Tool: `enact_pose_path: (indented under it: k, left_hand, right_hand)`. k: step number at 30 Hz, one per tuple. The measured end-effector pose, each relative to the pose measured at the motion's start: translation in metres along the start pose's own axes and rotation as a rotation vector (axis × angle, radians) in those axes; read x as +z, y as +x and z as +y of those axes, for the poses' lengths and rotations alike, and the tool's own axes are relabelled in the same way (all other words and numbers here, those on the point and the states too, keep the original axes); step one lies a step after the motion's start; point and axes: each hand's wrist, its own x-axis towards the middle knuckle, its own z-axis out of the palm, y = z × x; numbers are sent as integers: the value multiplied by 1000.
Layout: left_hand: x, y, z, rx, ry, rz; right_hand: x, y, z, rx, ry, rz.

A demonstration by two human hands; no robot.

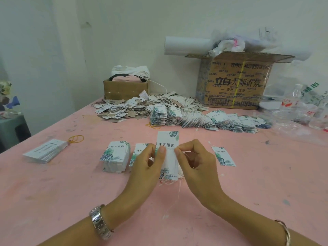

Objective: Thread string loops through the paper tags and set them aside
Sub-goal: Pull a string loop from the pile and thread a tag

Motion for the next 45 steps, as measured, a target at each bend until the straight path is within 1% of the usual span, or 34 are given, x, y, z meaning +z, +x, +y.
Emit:
enact_pose_path:
  k: [3,8,13,18,20,22,24,27,33,38,42,45]
  left_hand:
    - [3,-4,-1,-3,-14,25]
    - [5,-7,-6,-14,29,55]
    - [5,-10,2,-39,-46,1]
    - [5,-8,3,-27,-100,57]
    - [5,-9,1,-23,-105,56]
    - [5,-10,0,-10,-102,52]
    - [5,-11,-1,12,-96,41]
    - [6,-12,-2,27,-99,15]
    - [8,-15,-3,33,-114,-85]
    - [9,-17,-3,68,-103,-155]
    - [9,-18,-4,80,-105,-163]
    - [10,-19,-2,70,-120,-179]
  right_hand:
    - [0,-2,3,11,-11,-17]
    - [3,-3,6,3,-45,-34]
    - [2,-5,6,12,-20,-60]
    - [4,-7,4,10,-8,-93]
    - [3,-7,2,41,14,-118]
    - [1,-5,1,101,94,-139]
    - [-2,1,0,173,218,-117]
    - [-10,14,0,265,294,-77]
    - [-16,21,0,376,381,-280]
    - [-16,20,0,440,415,-330]
    - [-18,22,-1,500,522,-374]
    - [-18,23,0,526,559,-401]
